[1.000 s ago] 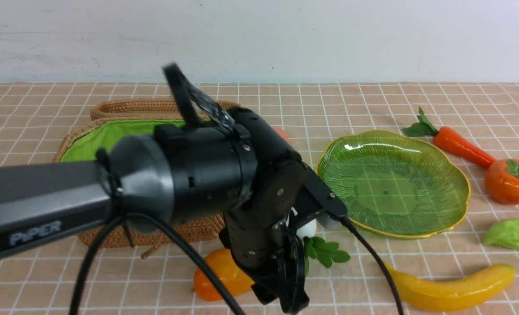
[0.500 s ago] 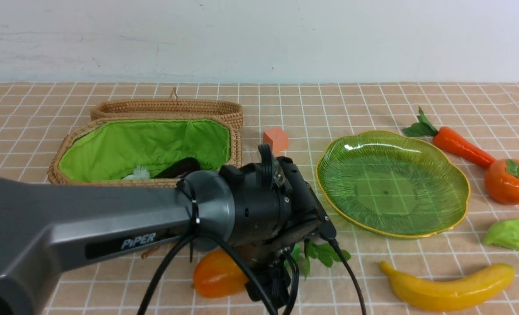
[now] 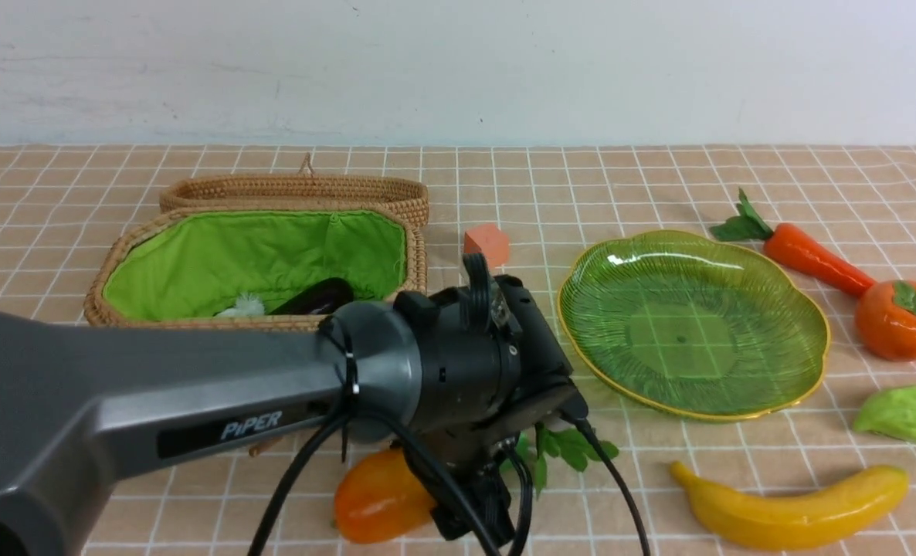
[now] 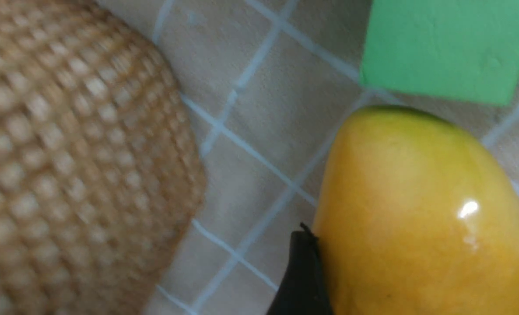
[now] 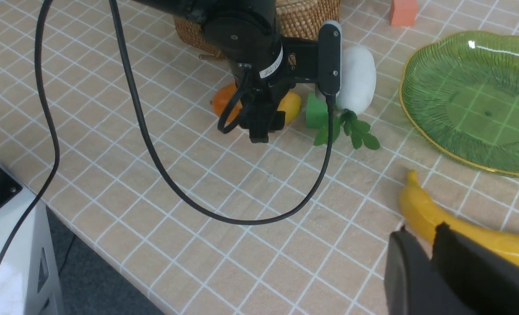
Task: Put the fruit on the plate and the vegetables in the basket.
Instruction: Grab the mango with your left arm and place it on the right plate
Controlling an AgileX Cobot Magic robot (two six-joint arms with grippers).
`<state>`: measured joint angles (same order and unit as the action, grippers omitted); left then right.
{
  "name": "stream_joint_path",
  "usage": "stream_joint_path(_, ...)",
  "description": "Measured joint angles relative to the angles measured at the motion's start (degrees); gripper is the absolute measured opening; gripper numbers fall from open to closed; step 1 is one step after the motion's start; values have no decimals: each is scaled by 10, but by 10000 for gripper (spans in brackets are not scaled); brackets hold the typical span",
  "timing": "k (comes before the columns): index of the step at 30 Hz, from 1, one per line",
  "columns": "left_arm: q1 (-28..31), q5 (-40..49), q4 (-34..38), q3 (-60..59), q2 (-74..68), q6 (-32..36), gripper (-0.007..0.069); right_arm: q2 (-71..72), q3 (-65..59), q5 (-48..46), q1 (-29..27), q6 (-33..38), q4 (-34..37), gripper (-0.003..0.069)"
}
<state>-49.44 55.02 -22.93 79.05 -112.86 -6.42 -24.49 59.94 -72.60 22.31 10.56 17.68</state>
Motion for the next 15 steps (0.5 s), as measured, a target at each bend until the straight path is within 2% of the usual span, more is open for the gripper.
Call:
stream_joint_path(6,-19,36,31,33,36,0,543,0,-1,0,0,0,-4,98)
stream_joint_path(10,-56,36,33,96,62,17,543,0,-1,1,0,-34,-52,101)
stream_joint_path(13,-69,-30,60,198,40,31,543,1,-2,26,0,-138,-156,102)
stream_joint_path(14,-69,-34,60,198,40,31,543,1,-2,27,0,-145,-169,102)
stream_joint_path(15,-65,-69,79,263,8,32,543,1,-2,36,0,-200,-219,104)
